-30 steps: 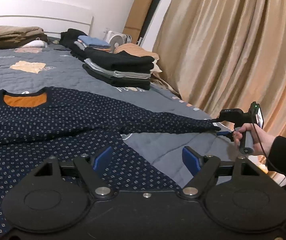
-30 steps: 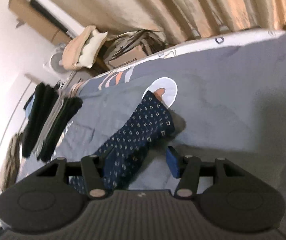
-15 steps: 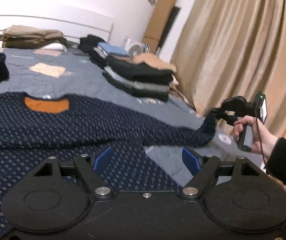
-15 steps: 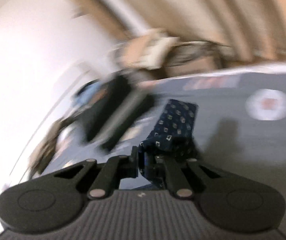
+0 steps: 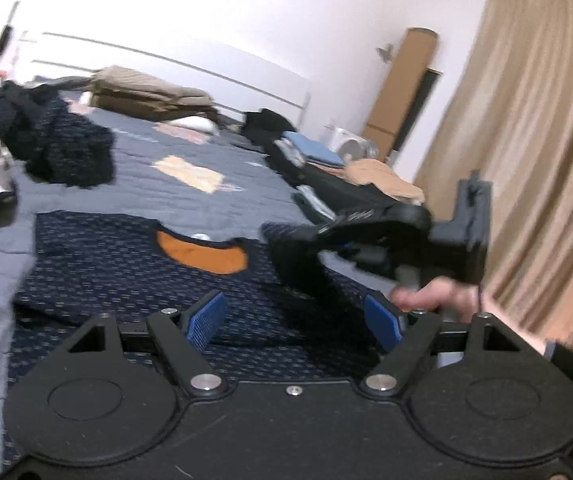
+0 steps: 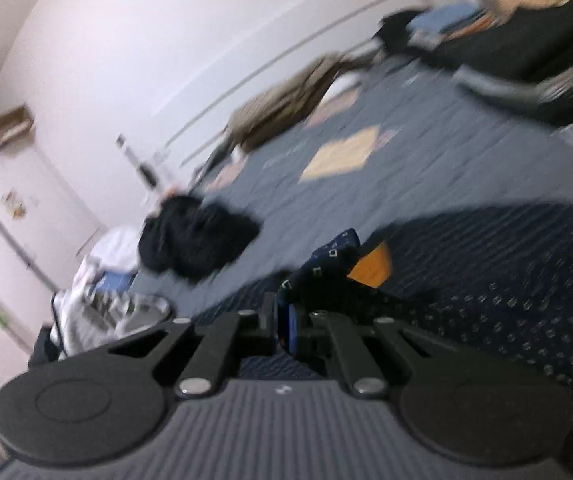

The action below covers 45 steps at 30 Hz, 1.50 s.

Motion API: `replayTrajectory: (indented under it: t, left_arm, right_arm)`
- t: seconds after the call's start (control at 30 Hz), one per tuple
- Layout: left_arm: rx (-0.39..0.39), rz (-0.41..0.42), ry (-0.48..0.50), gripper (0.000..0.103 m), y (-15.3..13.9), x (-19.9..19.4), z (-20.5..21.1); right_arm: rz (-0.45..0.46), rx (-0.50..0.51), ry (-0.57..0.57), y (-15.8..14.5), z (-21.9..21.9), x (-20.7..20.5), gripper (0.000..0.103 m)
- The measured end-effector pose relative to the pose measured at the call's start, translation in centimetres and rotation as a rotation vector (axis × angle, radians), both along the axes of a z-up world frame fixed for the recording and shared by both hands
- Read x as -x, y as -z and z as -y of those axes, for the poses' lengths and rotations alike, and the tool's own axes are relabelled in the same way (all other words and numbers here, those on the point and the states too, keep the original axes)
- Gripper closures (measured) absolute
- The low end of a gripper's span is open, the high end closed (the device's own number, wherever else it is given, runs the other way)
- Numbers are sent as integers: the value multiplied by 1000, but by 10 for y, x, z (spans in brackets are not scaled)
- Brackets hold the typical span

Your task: Fold clothes

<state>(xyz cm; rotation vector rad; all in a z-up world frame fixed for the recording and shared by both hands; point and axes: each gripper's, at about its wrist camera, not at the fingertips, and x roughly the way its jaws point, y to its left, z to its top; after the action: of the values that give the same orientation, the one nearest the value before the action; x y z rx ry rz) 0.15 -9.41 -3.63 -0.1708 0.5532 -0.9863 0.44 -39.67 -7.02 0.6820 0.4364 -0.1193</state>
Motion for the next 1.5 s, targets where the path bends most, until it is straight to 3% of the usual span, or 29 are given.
replayTrajectory:
  t: [0.27, 0.33, 0.4, 0.5, 0.63, 0.93, 1.0, 1.07, 1.13, 1.3, 1.4, 1.5]
  left_arm:
    - [-46, -38, -123, 27, 3, -32, -39]
    - [-64, -31, -145, 27, 3, -36, -47]
    - [-75, -27, -152, 27, 3, -38, -52]
    - [-87, -23, -163, 27, 4, -40, -57]
    - [-103, -28, -164, 27, 6, -41, -54]
    - [-129, -46, -160, 31, 28, -41, -31]
    - [-116, -74, -170, 37, 36, -46, -28]
    - [-95, -122, -192, 57, 45, -54, -28]
    - [-92, -177, -216, 66, 58, -67, -26]
    - [-137, -274, -296, 61, 88, -100, -14]
    - [-109, -353, -327, 61, 103, -119, -11]
    - [-84, -403, -323, 70, 109, -129, -11]
  right_arm:
    - [-65, -12, -177, 27, -83, -48, 96]
    - [-105, 38, -222, 31, -95, -53, 92]
    - [-101, 84, -214, 30, -103, -46, 90]
    - [-60, 129, -169, 24, -107, -23, 77]
    - [-46, 138, -135, 4, -90, 15, 63]
    - [-62, 204, 62, -15, -31, 112, 57]
    - [-83, 200, 99, -14, -16, 117, 57]
    - [-85, 197, 128, -12, -2, 120, 56]
    - [-82, 178, 151, -9, 9, 121, 56]
    - [-68, 117, 145, -4, 21, 116, 55]
    - [-48, 117, 132, -6, 22, 116, 55]
    - [-46, 114, 130, -6, 23, 117, 55]
